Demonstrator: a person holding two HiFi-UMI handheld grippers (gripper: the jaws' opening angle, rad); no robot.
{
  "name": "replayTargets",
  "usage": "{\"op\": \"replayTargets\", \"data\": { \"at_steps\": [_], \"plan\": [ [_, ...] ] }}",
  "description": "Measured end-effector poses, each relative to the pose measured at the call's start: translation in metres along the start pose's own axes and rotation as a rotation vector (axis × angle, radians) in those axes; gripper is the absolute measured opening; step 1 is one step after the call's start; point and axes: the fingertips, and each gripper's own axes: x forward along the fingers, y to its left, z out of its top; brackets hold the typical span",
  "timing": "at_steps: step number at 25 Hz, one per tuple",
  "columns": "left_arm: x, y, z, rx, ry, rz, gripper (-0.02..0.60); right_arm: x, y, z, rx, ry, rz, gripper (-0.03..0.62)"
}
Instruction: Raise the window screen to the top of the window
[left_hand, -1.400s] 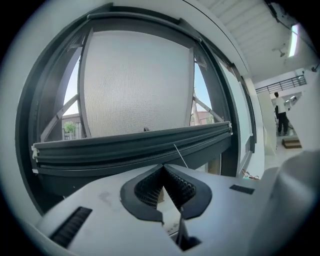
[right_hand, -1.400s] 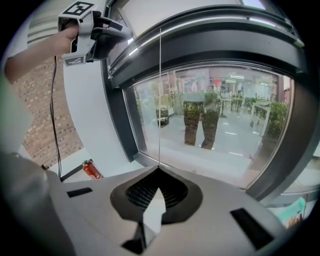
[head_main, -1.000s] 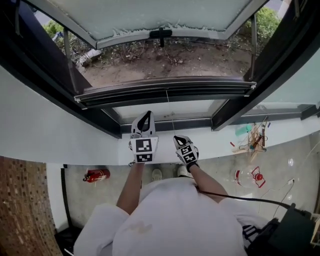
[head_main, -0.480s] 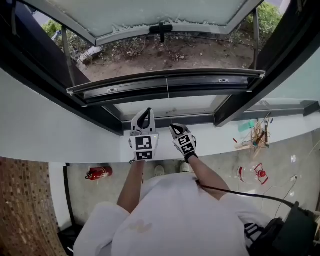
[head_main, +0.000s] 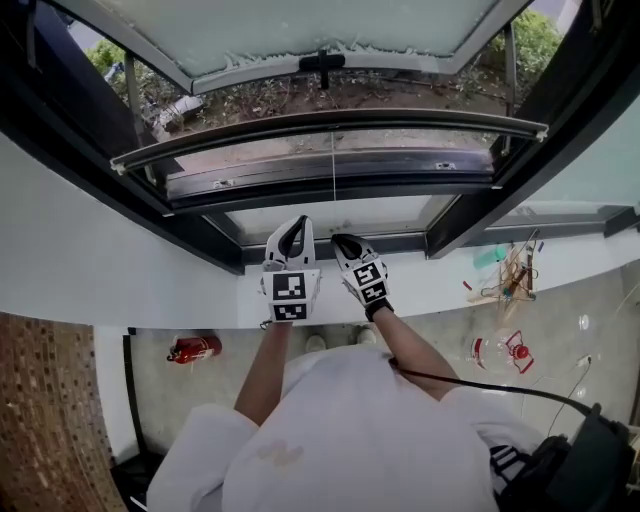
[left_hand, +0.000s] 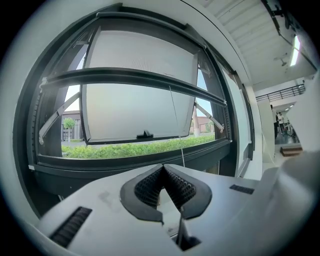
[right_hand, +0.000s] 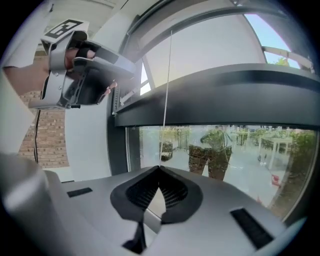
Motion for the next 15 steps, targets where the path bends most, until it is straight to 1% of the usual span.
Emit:
{"op": "replayTargets", "data": {
  "at_steps": [4,9,15],
  "plan": [
    [0.001,-0.011,0.003,-0.003,-0.008,-0.031,0.002,-0.004,-0.009,0.015,0.010,-0.039,-0.017,0.002],
    [0.002,-0.022,-0.001,-0.006,-0.001,-0.058,0.002,-0.009,-0.010,0.020,0.067,-0.069,-0.017,0.002],
    [0.004,-0.024,-0.003,-0.007,0.004,-0.071,0.002,-0.012,-0.012,0.035,0.072,-0.110,-0.034,0.002]
  ]
}}
